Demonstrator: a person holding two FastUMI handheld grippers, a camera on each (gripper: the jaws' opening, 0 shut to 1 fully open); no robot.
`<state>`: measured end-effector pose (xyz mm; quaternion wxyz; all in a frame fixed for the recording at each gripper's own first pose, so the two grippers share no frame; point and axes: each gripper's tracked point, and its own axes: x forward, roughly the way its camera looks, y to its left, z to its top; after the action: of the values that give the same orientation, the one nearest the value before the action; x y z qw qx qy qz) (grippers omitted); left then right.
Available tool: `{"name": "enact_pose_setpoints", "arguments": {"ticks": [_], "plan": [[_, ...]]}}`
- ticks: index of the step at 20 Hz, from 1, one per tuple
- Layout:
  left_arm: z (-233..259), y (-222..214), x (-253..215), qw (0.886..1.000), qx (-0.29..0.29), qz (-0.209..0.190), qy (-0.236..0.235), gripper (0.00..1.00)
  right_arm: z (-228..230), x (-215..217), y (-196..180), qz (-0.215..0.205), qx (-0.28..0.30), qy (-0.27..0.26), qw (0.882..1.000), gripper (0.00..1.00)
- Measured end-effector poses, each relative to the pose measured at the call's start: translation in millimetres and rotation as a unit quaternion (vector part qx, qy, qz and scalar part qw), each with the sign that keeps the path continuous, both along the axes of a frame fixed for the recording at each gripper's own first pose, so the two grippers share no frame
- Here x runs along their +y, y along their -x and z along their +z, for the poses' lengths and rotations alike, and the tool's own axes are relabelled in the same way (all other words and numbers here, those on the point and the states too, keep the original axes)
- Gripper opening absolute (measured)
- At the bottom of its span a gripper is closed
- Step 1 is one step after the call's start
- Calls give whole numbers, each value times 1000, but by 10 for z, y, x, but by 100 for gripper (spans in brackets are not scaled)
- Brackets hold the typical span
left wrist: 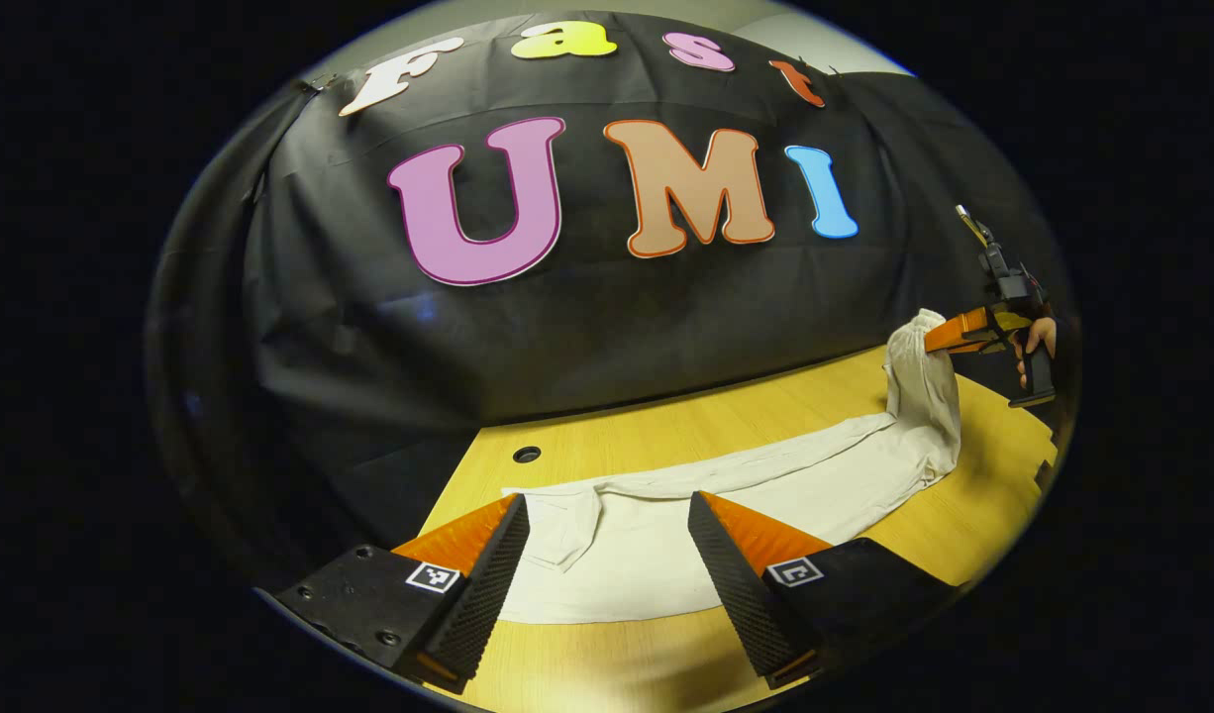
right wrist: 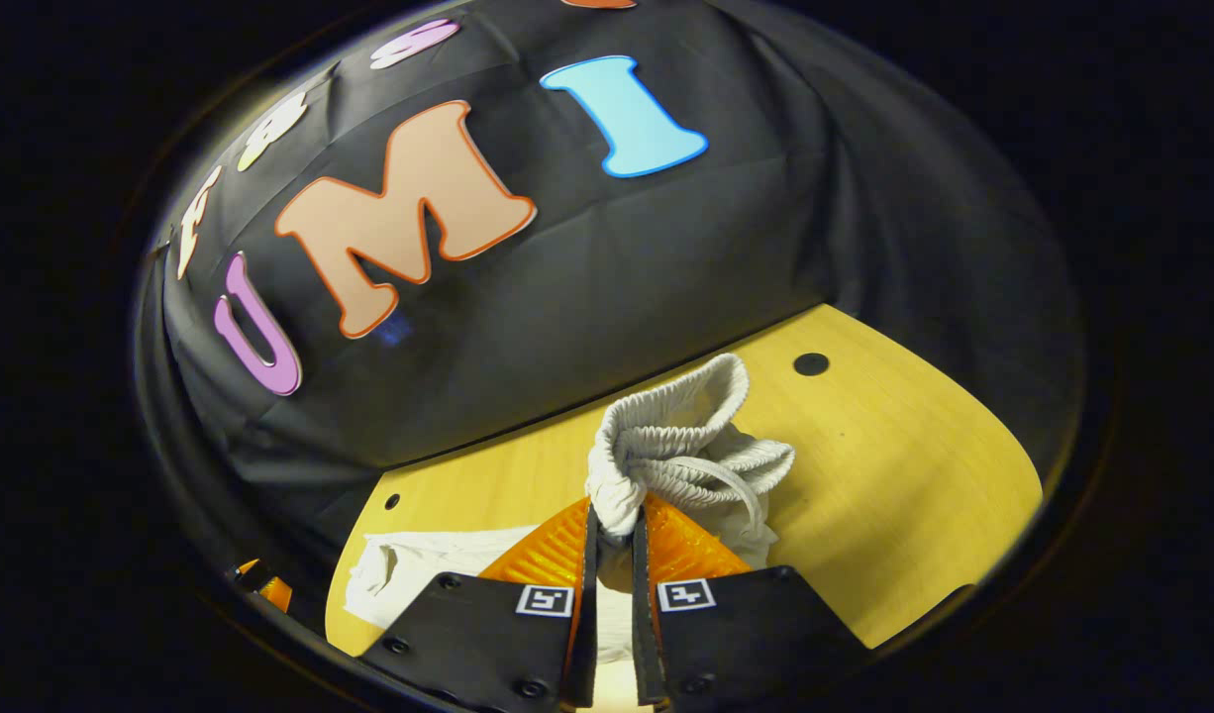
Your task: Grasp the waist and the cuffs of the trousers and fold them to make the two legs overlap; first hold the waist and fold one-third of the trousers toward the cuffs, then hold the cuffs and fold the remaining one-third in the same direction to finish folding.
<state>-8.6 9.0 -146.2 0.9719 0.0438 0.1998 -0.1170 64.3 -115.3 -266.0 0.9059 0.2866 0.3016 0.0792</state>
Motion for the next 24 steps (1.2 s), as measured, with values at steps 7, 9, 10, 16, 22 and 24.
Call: {"name": "enact_pose_setpoints", "arguments": {"ticks": [7,9,10,16,22,24], "plan": [[-102,38,371,1000,9,24,2,96,-62,53,19,61,-1,-1,998,17],[-125,59,468,1000,12,29,-2,96,-46,34,28,81,3,2,997,17],[-139,72,521,999,13,31,-3,96,-50,33,40,91,5,7,996,17],[-246,175,735,999,28,41,-3,96,-77,14,93,164,39,53,984,17],[-413,159,860,998,41,50,11,96,-18,-112,92,238,55,123,962,18],[-479,152,874,997,49,53,19,96,-39,-74,108,269,60,123,953,24]]}}
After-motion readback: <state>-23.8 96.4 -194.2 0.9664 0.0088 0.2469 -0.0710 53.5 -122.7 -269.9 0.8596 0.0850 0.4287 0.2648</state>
